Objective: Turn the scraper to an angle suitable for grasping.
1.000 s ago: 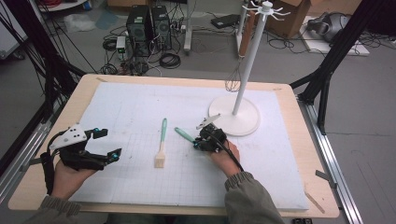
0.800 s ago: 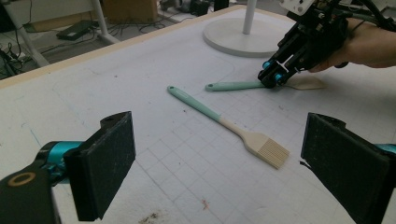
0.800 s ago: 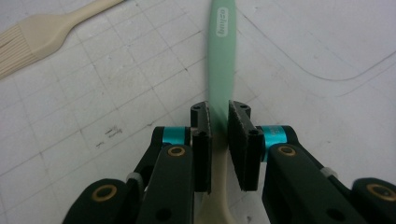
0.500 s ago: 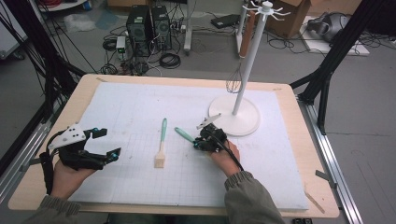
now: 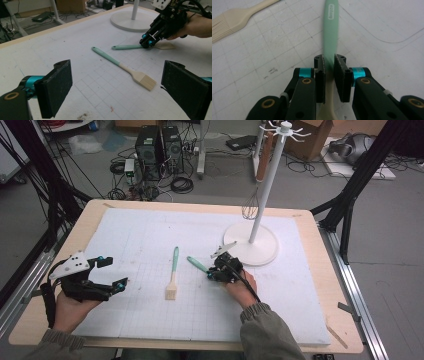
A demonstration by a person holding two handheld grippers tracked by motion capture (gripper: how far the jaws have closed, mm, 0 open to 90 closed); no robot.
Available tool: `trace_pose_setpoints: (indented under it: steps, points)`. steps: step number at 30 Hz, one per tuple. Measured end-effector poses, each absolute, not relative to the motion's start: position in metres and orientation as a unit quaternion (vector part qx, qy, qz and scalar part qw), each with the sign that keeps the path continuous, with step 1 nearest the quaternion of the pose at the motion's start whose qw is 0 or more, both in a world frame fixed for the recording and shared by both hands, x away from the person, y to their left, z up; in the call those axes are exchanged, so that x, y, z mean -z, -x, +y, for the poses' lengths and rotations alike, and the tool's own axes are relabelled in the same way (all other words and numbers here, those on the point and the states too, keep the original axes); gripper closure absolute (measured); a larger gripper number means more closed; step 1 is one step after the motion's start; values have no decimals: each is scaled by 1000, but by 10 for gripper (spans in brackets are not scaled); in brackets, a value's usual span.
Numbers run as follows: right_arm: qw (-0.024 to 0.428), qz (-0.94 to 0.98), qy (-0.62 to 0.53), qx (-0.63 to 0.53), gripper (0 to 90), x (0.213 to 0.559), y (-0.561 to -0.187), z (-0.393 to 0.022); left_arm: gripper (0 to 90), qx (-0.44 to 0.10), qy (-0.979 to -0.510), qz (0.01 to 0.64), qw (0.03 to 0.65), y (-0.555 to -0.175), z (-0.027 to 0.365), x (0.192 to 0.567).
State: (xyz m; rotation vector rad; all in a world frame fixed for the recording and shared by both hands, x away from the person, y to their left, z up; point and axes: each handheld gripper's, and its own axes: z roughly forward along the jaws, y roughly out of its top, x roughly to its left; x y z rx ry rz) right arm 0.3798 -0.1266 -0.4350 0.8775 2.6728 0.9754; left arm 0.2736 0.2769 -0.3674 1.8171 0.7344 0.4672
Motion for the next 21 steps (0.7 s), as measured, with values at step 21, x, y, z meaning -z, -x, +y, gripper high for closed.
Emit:
trace_pose_setpoints:
  steps: [21]
  points:
    - [82, 896, -291, -326, 804, 435, -381, -127, 105, -192, -763, 304, 536, -278, 273, 367]
